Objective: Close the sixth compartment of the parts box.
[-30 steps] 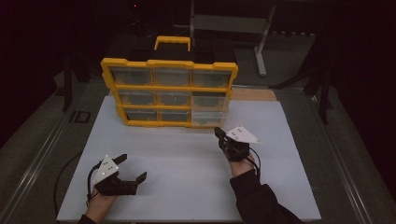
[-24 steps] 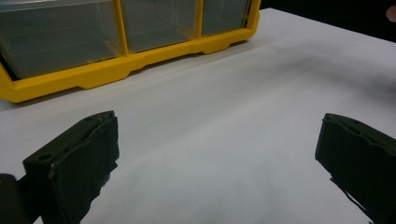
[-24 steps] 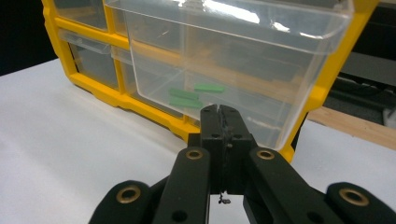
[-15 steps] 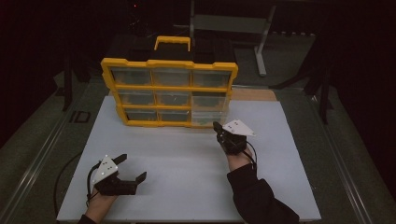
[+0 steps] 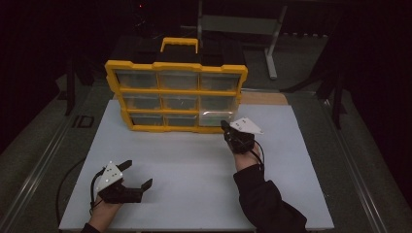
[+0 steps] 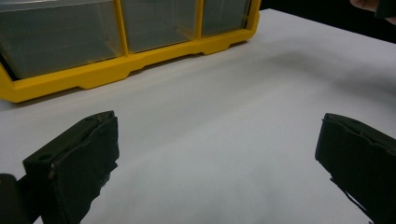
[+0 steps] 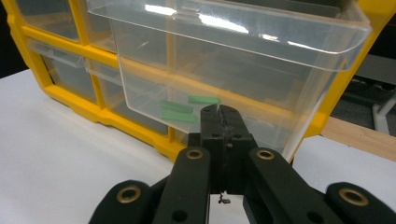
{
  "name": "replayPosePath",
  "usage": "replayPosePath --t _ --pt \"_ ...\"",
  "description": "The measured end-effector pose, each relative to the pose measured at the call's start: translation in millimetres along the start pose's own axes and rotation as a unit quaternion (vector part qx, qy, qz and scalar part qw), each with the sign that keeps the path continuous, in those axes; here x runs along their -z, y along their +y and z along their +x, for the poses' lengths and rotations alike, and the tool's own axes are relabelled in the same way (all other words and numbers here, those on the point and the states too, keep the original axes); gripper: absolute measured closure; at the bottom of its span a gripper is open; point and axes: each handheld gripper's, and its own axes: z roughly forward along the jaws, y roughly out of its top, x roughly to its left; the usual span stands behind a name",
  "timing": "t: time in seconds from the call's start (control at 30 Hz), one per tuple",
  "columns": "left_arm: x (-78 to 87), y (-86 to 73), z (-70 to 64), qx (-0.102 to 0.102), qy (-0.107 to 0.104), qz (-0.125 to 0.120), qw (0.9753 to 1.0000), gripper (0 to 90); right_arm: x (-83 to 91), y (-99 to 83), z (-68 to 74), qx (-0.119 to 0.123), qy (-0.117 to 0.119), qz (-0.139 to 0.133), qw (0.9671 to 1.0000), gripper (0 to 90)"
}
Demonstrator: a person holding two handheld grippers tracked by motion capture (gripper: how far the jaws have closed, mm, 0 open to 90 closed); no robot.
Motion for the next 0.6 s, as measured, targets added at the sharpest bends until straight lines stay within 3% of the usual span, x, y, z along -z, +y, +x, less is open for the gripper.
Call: replayPosePath --t 0.6 --pt "0.2 0.3 -0.3 -0.002 0.0 -0.001 1.0 0.0 -22.4 9.6 -7.1 -0.004 -0.013 0.003 0.9999 89.8"
